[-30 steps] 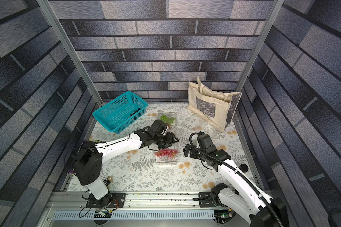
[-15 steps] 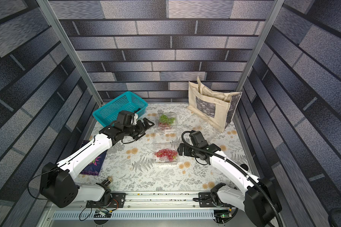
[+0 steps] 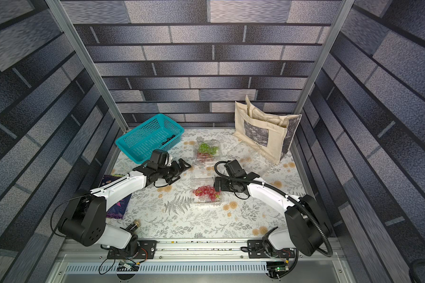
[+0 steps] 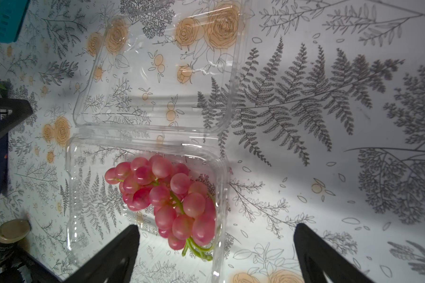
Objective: Pack grapes into containers
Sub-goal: Close the packing box at the center of the board.
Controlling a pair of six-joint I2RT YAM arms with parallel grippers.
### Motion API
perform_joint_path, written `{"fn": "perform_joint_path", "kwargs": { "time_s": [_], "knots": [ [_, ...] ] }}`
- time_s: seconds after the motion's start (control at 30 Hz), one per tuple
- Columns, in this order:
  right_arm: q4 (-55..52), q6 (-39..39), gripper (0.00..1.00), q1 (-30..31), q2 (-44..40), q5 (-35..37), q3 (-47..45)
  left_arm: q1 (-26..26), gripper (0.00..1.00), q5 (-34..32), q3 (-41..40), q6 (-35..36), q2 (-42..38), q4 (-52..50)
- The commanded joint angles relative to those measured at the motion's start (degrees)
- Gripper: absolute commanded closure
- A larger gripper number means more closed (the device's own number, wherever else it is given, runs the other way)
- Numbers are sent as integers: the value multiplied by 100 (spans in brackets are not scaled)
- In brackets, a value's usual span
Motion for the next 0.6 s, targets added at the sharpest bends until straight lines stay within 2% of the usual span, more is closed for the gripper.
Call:
{"fn": "perform_joint_path", "kwargs": {
  "time_s": [0.0,0.33,0.57],
  "knots": [
    [167,-117,0,37,180,93,154,-39,0,92,-74,-63,249,689],
    [280,-293,0,47,562,-160,397,-246,0,136,113,-165,1101,1355],
    [459,-358,0,76,697,-386,483,-311,0,146,87,-243,1370,1633]
  ]
}}
